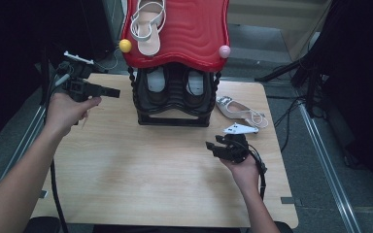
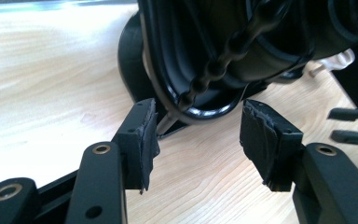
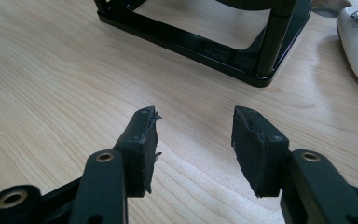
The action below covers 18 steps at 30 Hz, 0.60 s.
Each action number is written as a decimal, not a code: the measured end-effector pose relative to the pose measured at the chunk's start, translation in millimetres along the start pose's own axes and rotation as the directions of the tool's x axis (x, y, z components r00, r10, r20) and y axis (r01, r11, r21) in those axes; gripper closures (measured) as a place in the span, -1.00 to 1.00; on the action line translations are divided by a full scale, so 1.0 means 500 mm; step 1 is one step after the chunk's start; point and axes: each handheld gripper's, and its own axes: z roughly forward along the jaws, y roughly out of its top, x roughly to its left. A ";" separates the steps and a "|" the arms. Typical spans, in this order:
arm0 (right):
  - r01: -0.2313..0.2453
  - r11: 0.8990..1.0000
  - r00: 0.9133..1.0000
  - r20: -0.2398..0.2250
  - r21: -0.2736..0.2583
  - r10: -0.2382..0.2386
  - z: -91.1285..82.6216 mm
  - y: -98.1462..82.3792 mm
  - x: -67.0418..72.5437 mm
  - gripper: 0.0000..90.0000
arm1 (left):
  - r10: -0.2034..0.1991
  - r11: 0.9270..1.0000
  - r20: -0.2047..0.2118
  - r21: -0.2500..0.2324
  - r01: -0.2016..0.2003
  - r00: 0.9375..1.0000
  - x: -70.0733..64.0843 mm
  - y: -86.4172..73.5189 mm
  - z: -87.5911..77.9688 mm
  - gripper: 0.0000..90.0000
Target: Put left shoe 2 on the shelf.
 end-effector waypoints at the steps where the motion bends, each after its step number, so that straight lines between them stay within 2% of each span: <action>1: 0.000 1.000 1.000 0.000 0.001 0.000 0.000 0.000 0.000 0.15 | 0.007 1.000 -0.002 0.002 -0.007 1.000 0.001 -0.006 0.005 0.03; 7: -0.009 1.000 1.000 0.001 -0.002 0.009 -0.001 0.000 -0.002 0.15 | -0.012 1.000 0.012 0.016 0.012 1.000 0.006 -0.043 0.034 0.02; 9: -0.010 1.000 1.000 0.000 -0.002 0.010 -0.001 0.000 -0.003 0.15 | -0.034 0.999 0.036 0.008 0.034 0.999 0.011 -0.055 0.042 0.02; 10: -0.010 1.000 1.000 0.000 -0.002 0.010 0.000 0.000 -0.003 0.15 | -0.034 0.999 0.026 0.004 0.034 0.999 0.012 -0.061 0.046 0.02; 12: -0.009 1.000 1.000 0.000 -0.002 0.009 0.000 0.000 -0.002 0.15 | -0.022 0.999 0.013 0.025 0.021 1.000 0.013 -0.072 0.054 0.02; 14: -0.009 1.000 1.000 0.000 -0.002 0.009 -0.001 0.000 -0.002 0.15 | -0.022 0.999 0.018 0.027 0.022 1.000 0.013 -0.083 0.060 0.02; 18: -0.010 1.000 1.000 0.005 -0.011 0.010 -0.003 0.000 -0.003 0.16 | 0.002 0.999 0.007 0.044 -0.002 1.000 0.009 -0.106 0.075 0.02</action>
